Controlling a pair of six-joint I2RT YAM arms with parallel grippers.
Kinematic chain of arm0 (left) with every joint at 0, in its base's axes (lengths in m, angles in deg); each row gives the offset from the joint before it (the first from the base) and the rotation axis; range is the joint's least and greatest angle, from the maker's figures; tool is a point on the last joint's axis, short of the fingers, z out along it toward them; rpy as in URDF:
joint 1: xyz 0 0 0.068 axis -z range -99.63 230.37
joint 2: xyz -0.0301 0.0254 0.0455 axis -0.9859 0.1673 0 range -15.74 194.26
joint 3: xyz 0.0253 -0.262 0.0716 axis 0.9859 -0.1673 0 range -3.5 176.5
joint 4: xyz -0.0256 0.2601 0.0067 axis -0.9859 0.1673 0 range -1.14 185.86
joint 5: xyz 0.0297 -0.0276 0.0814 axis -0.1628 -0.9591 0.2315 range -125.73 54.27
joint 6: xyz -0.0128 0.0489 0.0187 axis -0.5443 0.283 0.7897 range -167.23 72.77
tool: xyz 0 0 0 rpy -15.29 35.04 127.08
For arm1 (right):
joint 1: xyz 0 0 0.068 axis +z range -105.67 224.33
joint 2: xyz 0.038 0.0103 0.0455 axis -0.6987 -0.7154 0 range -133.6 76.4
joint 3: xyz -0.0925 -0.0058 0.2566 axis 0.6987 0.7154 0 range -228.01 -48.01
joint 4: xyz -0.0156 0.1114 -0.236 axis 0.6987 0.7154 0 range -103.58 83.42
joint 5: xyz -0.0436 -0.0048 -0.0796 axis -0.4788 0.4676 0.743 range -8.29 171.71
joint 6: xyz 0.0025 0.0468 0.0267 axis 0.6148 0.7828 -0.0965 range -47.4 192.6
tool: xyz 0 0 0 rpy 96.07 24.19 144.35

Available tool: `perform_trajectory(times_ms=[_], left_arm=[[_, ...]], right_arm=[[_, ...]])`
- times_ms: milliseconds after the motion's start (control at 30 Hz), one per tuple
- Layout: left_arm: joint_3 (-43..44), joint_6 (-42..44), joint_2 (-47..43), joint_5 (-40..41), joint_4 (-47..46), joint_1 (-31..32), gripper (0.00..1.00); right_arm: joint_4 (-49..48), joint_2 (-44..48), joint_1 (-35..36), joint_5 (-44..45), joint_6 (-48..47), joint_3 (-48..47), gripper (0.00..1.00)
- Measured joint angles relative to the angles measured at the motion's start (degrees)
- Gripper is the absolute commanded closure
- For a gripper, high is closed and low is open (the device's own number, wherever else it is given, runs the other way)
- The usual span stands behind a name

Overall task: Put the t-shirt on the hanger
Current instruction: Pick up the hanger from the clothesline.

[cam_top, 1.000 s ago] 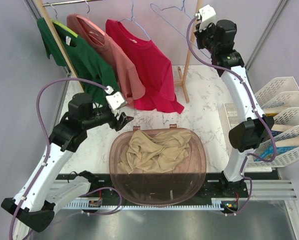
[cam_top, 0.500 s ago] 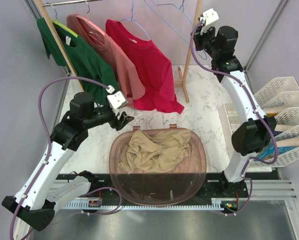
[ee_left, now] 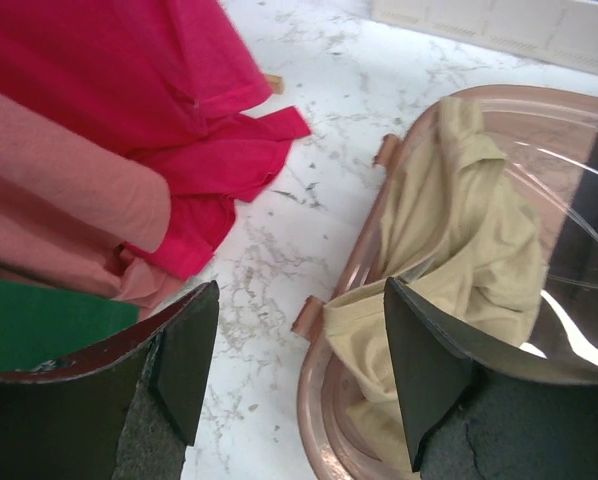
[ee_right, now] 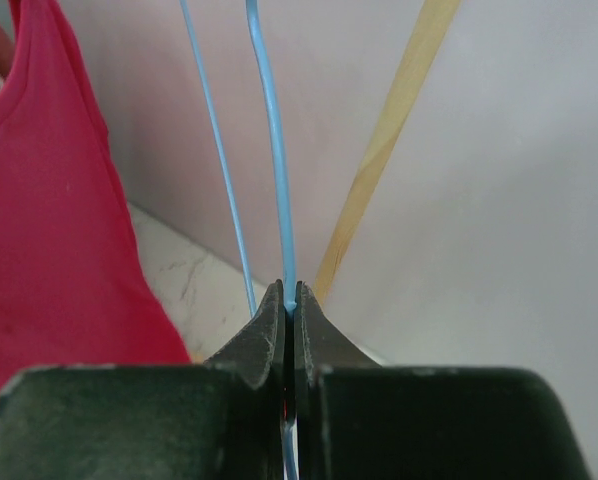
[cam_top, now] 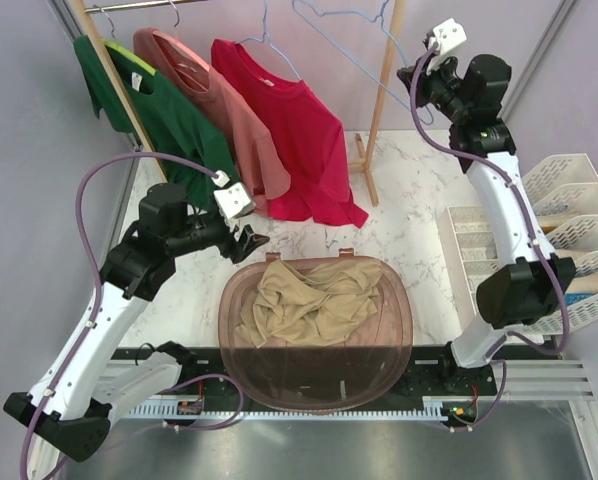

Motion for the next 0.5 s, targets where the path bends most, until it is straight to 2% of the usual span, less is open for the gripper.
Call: perform_trajectory(times_ms=[133, 300, 500], left_arm=[[1.2, 0.0, -0.2, -5.7, 2.0, 0.0, 0.21], [1.4, 0.0, -0.8, -11.1, 3.2, 0.0, 0.22], [1.4, -0.2, -0.7, -14.4, 3.4, 0.0, 0.22]], right_arm=[[7.3, 8.6, -1.2, -1.4, -2.8, 8.0, 1.0], [19.2, 27.6, -1.6, -1.5, -8.2, 20.6, 1.0], [32.6, 45.6, -1.5, -3.5, -14.7, 21.7, 1.0]])
